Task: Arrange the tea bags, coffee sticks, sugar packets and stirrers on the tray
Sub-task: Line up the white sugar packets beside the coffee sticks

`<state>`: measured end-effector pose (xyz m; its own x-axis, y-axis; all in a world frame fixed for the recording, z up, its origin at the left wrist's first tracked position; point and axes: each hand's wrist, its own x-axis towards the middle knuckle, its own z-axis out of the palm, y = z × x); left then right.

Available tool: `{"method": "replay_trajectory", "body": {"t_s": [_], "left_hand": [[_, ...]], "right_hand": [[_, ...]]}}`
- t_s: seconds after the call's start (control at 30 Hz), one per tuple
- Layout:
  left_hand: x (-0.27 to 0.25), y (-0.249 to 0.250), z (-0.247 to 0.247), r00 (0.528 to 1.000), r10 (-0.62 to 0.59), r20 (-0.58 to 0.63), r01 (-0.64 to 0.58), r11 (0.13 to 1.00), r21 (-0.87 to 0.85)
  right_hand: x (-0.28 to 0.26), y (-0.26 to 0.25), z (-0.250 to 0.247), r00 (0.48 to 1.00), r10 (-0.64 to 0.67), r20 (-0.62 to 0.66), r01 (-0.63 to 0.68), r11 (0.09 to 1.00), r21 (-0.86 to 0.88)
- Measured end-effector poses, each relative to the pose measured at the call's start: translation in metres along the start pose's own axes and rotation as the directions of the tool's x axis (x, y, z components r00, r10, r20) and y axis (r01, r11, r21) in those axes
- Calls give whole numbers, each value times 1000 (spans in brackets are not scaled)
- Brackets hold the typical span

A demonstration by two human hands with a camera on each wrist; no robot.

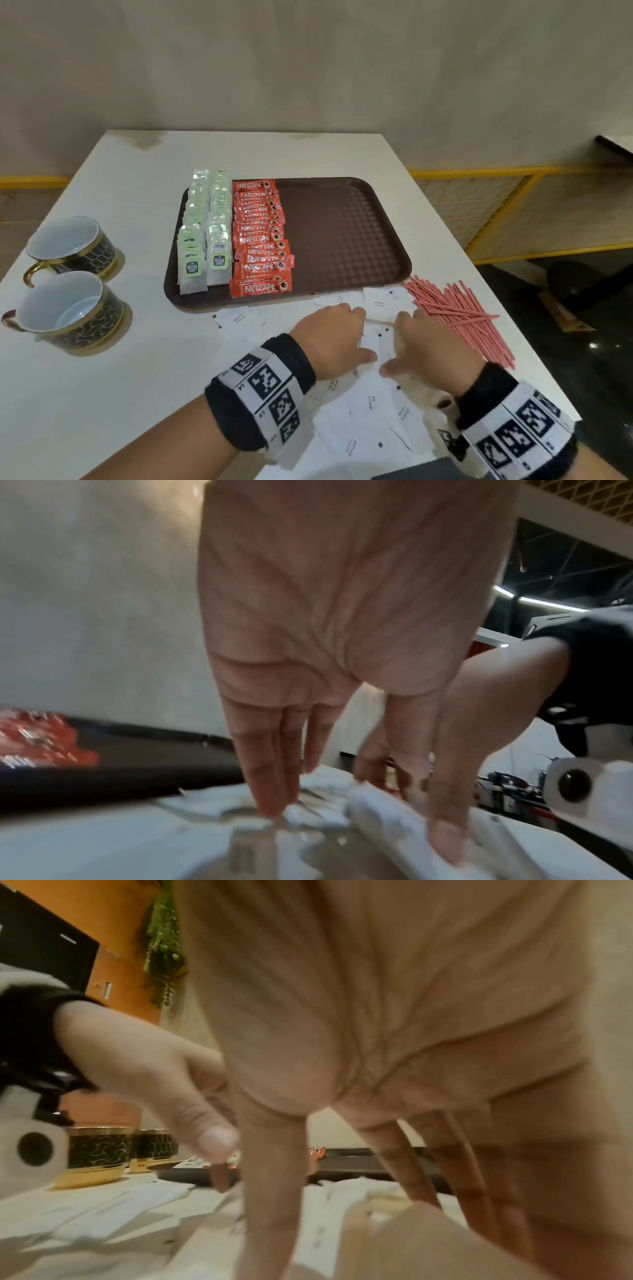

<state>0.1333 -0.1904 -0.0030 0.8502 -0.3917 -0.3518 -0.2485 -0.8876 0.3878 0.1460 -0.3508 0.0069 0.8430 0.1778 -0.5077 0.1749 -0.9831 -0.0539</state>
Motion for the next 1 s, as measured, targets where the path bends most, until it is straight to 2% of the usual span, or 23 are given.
{"method": "replay_trajectory", "body": {"t_s": [0.13,0.23,0.3,0.4,0.47,0.63,0.87,1.0], "left_hand": [[9,12,15,1000,-11,-20,11,1000,-8],[9,7,18,996,-69,-65,62,994,-94],[8,4,18,992,-103,-71,93,987,-132],[8,3,16,986,-146,-85,128,974,-188],[10,4,14,982,-172,-80,151,964,-221],[13,-2,6,973,-200,-113,166,952,-257],[5,-13,-3,967,-208,-149,130,902,-412],[3,-15,-10,950,-256,-176,126,834,-537]], "right_hand": [[1,-7,19,993,-41,-113,63,978,200],[-2,3,20,985,-26,-170,83,938,337],[-8,15,22,981,36,-191,27,947,320],[-12,21,28,987,96,-125,-65,970,236],[-9,18,32,990,101,-99,-73,964,256],[2,16,33,984,72,-163,-12,940,341],[-1,29,16,974,-4,-226,114,871,478],[-7,32,-3,939,-3,-344,198,822,533]]}}
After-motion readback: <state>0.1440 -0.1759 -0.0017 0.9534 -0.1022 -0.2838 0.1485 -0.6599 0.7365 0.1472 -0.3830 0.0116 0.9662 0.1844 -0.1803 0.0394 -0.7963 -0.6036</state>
